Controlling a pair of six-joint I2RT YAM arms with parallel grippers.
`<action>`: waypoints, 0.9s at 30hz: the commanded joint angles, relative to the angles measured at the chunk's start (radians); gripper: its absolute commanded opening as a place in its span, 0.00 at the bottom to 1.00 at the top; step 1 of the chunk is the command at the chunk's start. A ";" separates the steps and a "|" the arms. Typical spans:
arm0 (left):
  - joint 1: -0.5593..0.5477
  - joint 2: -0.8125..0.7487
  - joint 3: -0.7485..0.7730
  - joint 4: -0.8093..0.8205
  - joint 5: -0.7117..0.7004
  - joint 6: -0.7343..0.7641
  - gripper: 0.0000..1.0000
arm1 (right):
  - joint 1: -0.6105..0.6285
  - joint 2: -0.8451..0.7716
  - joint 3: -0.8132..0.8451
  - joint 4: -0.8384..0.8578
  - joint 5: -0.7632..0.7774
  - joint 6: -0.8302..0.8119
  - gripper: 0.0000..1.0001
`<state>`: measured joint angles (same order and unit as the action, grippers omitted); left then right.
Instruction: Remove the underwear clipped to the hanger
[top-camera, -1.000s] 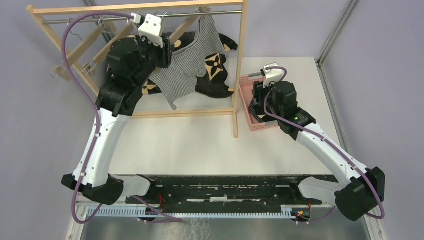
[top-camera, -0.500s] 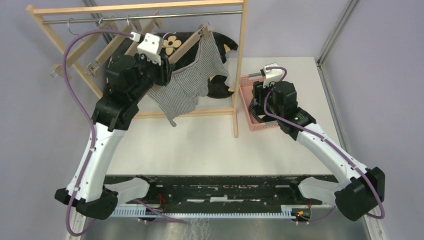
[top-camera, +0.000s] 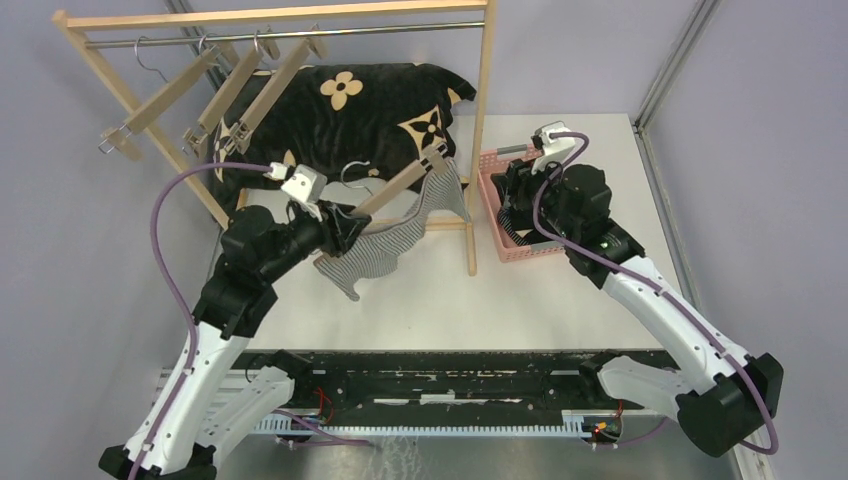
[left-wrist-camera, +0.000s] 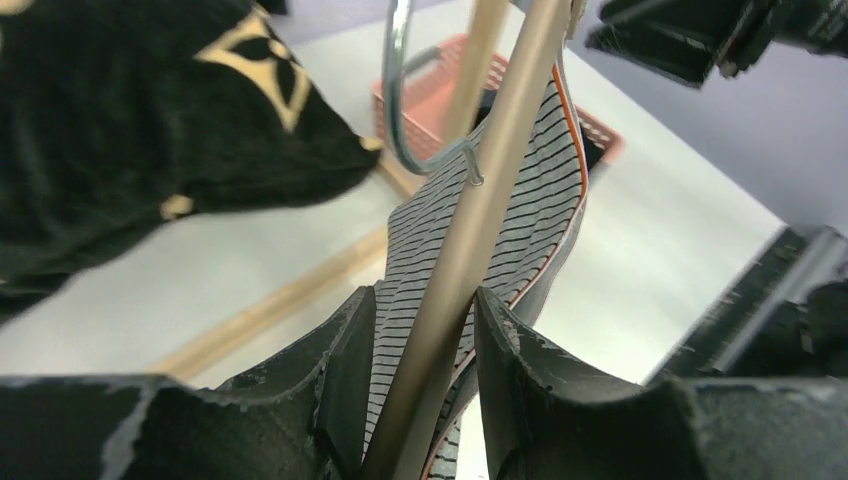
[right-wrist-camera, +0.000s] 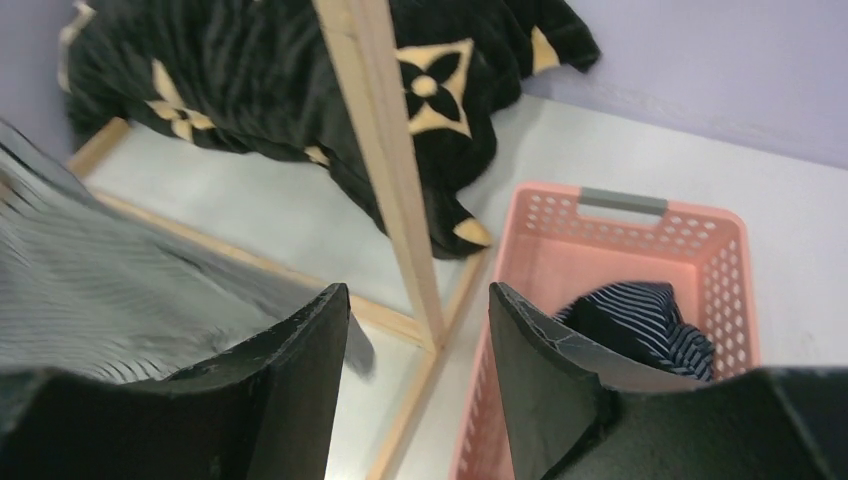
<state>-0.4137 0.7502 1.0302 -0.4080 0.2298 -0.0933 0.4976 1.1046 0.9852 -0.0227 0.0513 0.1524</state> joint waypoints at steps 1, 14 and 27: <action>0.001 -0.067 -0.104 0.259 0.210 -0.174 0.03 | 0.004 -0.072 0.029 0.081 -0.132 0.058 0.63; 0.001 -0.153 -0.223 0.325 0.277 -0.136 0.03 | -0.007 -0.077 0.269 -0.039 -0.617 0.033 0.72; 0.001 -0.157 -0.250 0.397 0.396 -0.152 0.03 | -0.028 -0.066 0.353 -0.104 -0.941 -0.002 0.73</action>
<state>-0.4137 0.6189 0.7616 -0.1383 0.5400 -0.2279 0.4755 1.0290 1.2903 -0.1448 -0.7601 0.1555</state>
